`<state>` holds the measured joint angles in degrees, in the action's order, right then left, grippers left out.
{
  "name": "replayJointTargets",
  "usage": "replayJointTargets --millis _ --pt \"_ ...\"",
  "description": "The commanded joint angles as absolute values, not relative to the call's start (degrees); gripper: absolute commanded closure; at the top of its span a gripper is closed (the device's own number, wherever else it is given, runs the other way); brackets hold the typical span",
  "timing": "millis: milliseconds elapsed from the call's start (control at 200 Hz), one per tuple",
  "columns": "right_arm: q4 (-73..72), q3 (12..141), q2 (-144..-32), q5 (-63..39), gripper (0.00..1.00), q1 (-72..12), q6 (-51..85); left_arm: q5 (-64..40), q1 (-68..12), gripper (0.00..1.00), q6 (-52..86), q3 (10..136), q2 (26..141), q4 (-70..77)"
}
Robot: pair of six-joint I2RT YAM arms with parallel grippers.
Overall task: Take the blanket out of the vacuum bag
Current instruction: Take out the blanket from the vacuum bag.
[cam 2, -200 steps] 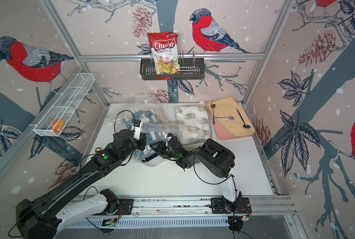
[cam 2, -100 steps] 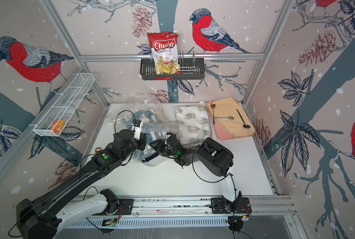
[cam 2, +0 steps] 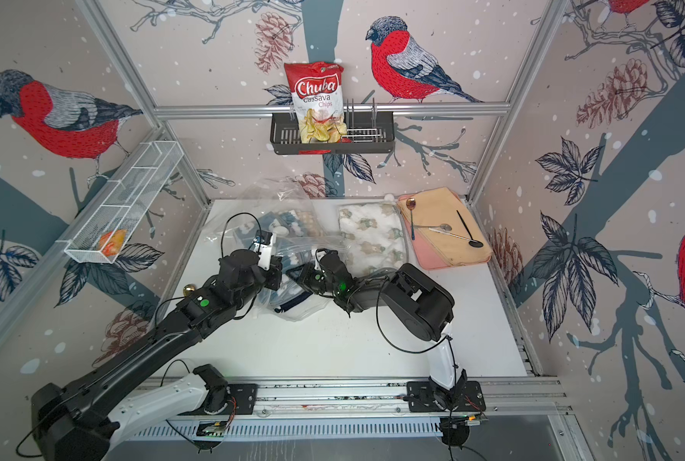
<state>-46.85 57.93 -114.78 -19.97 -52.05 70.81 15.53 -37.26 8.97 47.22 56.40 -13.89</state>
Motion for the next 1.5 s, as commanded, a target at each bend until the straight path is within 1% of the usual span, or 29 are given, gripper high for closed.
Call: replayJointTargets --millis 0,75,190,345,400,490,540,640,670,725,800,986,1126,1291,1331,1396,1496 --pt "-47.77 59.34 -113.33 -23.03 0.81 -52.39 69.41 15.82 -37.27 0.92 8.82 47.21 56.15 -11.67" --pt "-46.59 60.39 -112.06 -22.88 0.84 -53.03 68.28 15.99 -37.27 0.92 8.79 47.20 55.92 -11.69" --pt "-46.75 60.88 -110.85 -22.65 0.85 -53.04 68.28 15.91 -37.30 0.92 8.90 47.15 55.94 -11.69" --pt "-47.02 60.19 -110.39 -21.87 0.86 -52.48 68.60 15.91 -37.27 0.92 8.88 47.21 55.99 -11.69" --pt "-47.22 59.33 -110.57 -21.26 0.84 -52.38 69.09 15.91 -37.26 0.92 8.92 47.24 55.95 -11.68" --pt "-47.47 57.07 -110.85 -19.41 0.77 -52.22 70.14 15.91 -37.25 0.92 8.90 47.20 55.90 -11.69" --pt "-47.97 55.72 -111.09 -18.37 0.70 -52.29 70.95 15.87 -37.26 0.92 8.92 47.18 55.90 -11.69" --pt "-52.21 53.38 -111.94 -17.57 0.67 -52.51 73.22 15.65 -37.27 0.92 8.96 47.15 55.99 -11.56" --pt "-53.22 53.10 -112.04 -17.30 0.64 -52.71 73.80 15.71 -37.26 0.92 8.96 47.20 55.99 -11.57" --pt "-54.75 52.61 -112.14 -16.23 0.50 -53.22 74.74 15.82 -37.27 0.92 8.96 47.18 56.07 -11.69" --pt "-56.40 52.46 -112.32 -14.98 0.40 -53.91 75.13 15.80 -37.27 0.92 8.96 47.27 55.94 -11.73" --pt "-58.24 52.42 -113.76 -11.34 0.31 -55.68 76.83 15.40 -37.22 0.92 9.05 47.04 55.02 -11.48" --pt "-59.08 52.97 -115.20 -9.72 0.26 -56.24 78.25 15.23 -37.46 0.92 9.05 47.21 54.71 -11.68" --pt "-56.40 55.55 -116.05 -6.95 0.26 -56.94 76.85 15.64 -37.76 0.92 9.05 47.04 54.01 -11.45" --pt "-57.59 55.81 -116.77 -6.64 0.26 -56.91 77.57 15.64 -37.79 0.92 9.03 47.09 54.05 -11.51" --pt "-59.58 55.97 -117.56 -5.30 0.29 -57.22 78.81 15.59 -37.88 0.92 9.05 47.11 54.22 -11.56" --pt "-56.71 56.68 -117.75 -1.60 0.34 -58.13 80.05 15.67 -37.96 0.92 9.16 47.02 54.40 -11.53"
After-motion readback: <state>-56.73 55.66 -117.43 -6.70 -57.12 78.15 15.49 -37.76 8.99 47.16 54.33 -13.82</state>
